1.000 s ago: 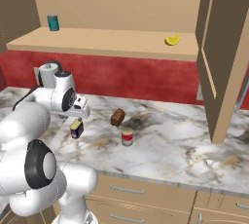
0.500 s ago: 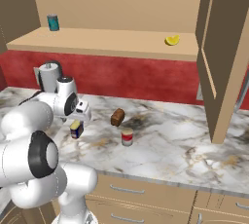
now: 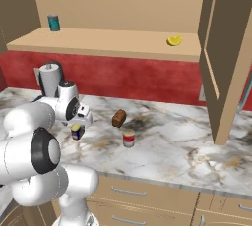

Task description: Pick the cans from the counter and place them in their designated side in the cabinet.

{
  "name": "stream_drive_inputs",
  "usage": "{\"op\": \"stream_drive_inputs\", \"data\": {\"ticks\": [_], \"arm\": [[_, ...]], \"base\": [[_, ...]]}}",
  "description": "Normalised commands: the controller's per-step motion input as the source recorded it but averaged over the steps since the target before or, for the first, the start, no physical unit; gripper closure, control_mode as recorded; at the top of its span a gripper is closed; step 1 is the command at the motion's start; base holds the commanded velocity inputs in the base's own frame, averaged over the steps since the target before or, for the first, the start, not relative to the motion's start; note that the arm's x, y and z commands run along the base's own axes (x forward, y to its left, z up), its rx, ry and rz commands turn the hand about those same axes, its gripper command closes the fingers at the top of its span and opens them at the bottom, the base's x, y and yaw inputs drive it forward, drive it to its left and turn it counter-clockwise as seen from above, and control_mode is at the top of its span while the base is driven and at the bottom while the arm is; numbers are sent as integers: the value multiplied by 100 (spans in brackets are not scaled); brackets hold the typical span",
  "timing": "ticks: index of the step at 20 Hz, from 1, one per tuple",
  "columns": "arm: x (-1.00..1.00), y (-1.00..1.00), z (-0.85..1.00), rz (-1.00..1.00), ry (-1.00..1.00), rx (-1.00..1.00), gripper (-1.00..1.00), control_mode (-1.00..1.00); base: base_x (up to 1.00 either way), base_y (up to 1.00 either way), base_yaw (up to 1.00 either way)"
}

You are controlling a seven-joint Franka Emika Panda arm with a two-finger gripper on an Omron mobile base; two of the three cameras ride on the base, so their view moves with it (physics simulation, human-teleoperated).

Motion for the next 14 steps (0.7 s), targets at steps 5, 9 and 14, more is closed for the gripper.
{"op": "stream_drive_inputs", "data": {"ticks": [5,9,14], "arm": [[3,0,-19,0,0,0,-100,-100],[19,3,-21,0,0,0,-100,-100],[22,2,-21,0,0,0,-100,-100]], "base": [[0,0,0],[0,0,0],[0,0,0]]}}
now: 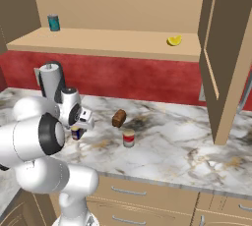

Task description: Pick the cans from the counter and place them in their designated side in the cabinet.

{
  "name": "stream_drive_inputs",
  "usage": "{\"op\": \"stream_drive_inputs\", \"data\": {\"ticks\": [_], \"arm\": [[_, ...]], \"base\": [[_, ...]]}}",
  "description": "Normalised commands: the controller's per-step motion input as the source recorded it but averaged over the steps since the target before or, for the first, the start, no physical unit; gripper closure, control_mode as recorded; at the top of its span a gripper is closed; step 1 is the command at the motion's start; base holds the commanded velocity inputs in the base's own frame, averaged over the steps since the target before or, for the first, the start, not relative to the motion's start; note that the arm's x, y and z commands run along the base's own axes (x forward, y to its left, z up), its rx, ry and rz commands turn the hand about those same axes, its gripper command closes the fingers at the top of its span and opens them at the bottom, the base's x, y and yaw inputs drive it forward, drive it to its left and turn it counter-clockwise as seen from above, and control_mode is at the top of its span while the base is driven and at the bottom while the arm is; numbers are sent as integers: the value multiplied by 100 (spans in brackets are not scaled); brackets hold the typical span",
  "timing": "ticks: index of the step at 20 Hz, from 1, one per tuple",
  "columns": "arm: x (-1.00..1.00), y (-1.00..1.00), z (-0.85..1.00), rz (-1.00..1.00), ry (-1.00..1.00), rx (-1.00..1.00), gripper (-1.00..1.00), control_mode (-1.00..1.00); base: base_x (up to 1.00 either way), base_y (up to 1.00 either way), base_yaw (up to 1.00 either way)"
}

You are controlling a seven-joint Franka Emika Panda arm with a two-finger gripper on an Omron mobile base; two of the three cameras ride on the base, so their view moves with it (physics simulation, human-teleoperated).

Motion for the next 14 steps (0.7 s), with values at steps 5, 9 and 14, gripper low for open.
{"op": "stream_drive_inputs", "data": {"ticks": [5,9,14], "arm": [[10,1,-20,0,0,0,100,-100],[0,0,-8,0,0,0,100,-100],[-3,0,9,0,-4,0,100,-100]], "base": [[0,0,0],[0,0,0],[0,0,0]]}}
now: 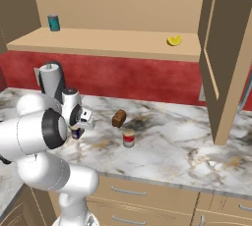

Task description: Pick the cans from the counter and place them in their designated side in the cabinet.

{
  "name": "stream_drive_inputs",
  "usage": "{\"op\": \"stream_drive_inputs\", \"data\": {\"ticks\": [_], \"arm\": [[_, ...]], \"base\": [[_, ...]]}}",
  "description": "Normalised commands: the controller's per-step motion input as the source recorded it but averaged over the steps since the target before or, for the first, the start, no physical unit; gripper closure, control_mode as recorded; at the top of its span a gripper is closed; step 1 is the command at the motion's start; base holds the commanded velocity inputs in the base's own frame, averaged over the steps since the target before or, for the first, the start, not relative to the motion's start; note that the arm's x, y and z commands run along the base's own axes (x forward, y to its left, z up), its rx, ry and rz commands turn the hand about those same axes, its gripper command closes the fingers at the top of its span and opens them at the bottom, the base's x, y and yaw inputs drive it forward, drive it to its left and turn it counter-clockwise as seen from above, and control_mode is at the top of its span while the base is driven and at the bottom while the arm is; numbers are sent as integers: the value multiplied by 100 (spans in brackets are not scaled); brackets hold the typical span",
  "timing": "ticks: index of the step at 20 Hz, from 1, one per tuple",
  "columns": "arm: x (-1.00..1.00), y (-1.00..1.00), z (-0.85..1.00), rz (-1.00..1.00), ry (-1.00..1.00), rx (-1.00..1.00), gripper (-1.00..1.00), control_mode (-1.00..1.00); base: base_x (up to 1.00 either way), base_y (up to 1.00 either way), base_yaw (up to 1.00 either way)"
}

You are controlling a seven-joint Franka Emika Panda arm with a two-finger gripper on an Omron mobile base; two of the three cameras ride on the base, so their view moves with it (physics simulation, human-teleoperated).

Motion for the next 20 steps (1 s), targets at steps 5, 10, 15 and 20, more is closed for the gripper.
{"op": "stream_drive_inputs", "data": {"ticks": [5,10,15,20], "arm": [[-2,-7,42,1,-4,0,100,-100],[-5,-6,52,2,-4,2,100,-100],[-17,-6,49,3,-6,1,100,-100],[-44,0,29,1,-1,0,100,-100]], "base": [[0,0,0],[0,0,0],[0,0,0],[0,0,0]]}}
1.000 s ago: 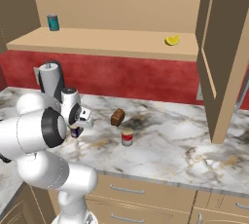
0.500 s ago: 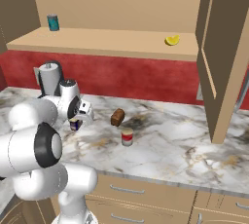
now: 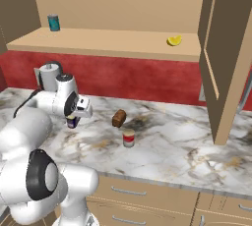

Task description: Pick the cans from the counter and place them in their designated side in the cabinet.

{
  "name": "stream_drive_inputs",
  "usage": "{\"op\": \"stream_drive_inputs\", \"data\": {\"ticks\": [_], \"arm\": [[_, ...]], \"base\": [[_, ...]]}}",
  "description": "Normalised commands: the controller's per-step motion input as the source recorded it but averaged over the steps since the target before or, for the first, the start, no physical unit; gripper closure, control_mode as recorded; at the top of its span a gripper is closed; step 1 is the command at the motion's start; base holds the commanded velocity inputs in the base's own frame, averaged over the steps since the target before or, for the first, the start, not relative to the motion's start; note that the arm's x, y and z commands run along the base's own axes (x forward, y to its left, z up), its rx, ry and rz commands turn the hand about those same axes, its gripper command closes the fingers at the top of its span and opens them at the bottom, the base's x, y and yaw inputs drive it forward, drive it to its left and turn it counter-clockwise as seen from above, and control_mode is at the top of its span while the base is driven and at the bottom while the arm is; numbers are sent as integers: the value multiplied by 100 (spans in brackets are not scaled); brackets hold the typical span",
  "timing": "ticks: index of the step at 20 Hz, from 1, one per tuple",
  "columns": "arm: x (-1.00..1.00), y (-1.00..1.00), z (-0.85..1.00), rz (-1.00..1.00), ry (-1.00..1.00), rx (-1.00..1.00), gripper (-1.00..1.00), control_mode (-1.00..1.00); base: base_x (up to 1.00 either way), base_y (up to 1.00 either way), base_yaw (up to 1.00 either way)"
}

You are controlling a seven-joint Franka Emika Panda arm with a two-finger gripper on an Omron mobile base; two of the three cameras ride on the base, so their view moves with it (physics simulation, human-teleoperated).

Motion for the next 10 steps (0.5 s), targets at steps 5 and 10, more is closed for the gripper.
{"op": "stream_drive_inputs", "data": {"ticks": [5,10], "arm": [[-54,-1,16,0,0,0,100,-100],[-58,-6,19,0,-1,0,100,-100]], "base": [[0,0,0],[0,0,0]]}}
